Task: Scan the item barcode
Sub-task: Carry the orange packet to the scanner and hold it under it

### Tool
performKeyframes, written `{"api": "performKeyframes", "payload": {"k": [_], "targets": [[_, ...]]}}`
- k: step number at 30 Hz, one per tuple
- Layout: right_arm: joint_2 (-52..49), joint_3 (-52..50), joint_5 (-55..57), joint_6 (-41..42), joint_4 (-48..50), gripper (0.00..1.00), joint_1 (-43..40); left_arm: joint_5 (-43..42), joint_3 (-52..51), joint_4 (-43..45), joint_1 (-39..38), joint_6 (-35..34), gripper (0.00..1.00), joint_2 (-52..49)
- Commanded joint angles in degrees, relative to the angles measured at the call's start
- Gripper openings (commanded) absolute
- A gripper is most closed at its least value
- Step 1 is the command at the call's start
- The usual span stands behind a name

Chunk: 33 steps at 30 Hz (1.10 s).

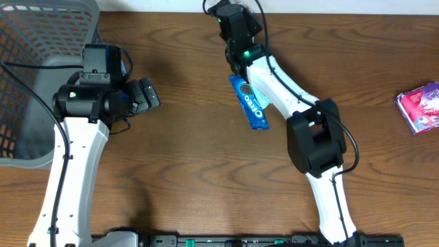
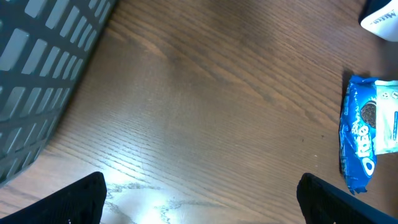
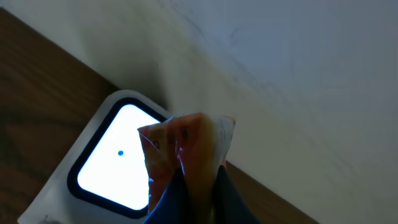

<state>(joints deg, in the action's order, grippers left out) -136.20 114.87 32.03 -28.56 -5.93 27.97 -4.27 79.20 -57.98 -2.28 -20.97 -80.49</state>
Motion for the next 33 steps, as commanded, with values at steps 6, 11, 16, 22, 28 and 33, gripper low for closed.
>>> {"api": "performKeyframes", "payload": {"k": [6,11,16,22,28,33], "targets": [[1.05,0.63,-2.84,3.32,0.22,0.01,-1.77,0.70,0.31,-0.07,0.13,-0.11,0.98,-0.22],[1.05,0.61,-3.72,6.47,0.04,0.01,-2.49,0.70,0.31,-0.07,0.13,-0.11,0.98,-0.22],[0.87,0.61,-11.37,6.21,0.02,0.01,-2.91,0.70,0.31,-0.07,0.13,-0.11,0.98,-0.22],[-0.35,0.61,-10.16,5.75,0.98,0.01,-3.08,0.70,0.31,-0.07,0.13,-0.11,0.98,-0.22],[-1.33,0.61,-9.38,4.24,0.50,0.01,-3.28,0.70,0.31,-0.07,0.13,-0.11,0.98,-0.22],[-1.44,0.63,-7.78,5.07,0.61,0.01,-3.39,0.70,0.31,-0.07,0.13,-0.11,0.98,-0.22]]}}
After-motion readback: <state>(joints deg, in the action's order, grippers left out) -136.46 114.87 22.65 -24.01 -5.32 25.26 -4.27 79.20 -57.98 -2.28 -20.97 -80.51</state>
